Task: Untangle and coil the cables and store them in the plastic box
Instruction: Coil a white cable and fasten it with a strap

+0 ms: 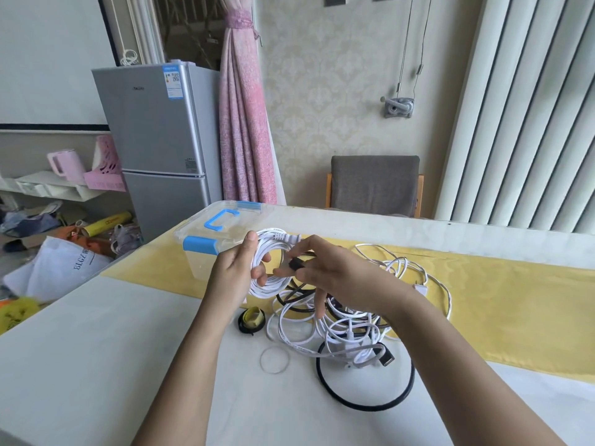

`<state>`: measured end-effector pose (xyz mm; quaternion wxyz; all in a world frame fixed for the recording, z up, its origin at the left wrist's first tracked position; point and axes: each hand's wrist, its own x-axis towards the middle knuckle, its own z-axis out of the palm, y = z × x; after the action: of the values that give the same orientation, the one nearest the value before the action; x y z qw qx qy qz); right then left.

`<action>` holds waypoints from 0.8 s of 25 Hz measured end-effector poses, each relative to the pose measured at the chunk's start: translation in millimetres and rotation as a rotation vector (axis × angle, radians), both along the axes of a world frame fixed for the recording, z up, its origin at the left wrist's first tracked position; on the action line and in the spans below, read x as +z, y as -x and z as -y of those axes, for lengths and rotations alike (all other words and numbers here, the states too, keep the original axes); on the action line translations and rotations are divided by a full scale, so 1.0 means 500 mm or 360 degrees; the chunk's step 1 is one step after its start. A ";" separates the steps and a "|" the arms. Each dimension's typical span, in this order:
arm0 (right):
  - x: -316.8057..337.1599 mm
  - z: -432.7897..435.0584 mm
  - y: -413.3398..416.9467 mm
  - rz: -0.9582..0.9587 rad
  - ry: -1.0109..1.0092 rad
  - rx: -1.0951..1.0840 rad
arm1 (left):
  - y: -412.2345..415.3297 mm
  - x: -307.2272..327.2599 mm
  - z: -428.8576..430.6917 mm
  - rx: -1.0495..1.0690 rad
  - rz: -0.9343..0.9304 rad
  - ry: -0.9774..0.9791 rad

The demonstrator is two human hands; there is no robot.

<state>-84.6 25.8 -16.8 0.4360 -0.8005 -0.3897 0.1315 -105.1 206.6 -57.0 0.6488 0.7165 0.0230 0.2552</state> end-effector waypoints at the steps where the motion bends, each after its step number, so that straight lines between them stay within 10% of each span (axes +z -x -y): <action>1: 0.001 0.002 0.000 0.0166 0.0094 -0.0063 | 0.000 0.000 -0.001 0.0001 -0.0024 0.0036; 20: -0.025 -0.012 -0.021 0.1099 0.0556 -0.0196 | 0.014 0.002 0.038 -0.0004 -0.0304 -0.0538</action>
<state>-74.2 31.9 -29.3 0.1435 -0.8817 -0.4364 -0.1078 -112.1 187.5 -55.9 0.5143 0.8364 0.0404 0.1853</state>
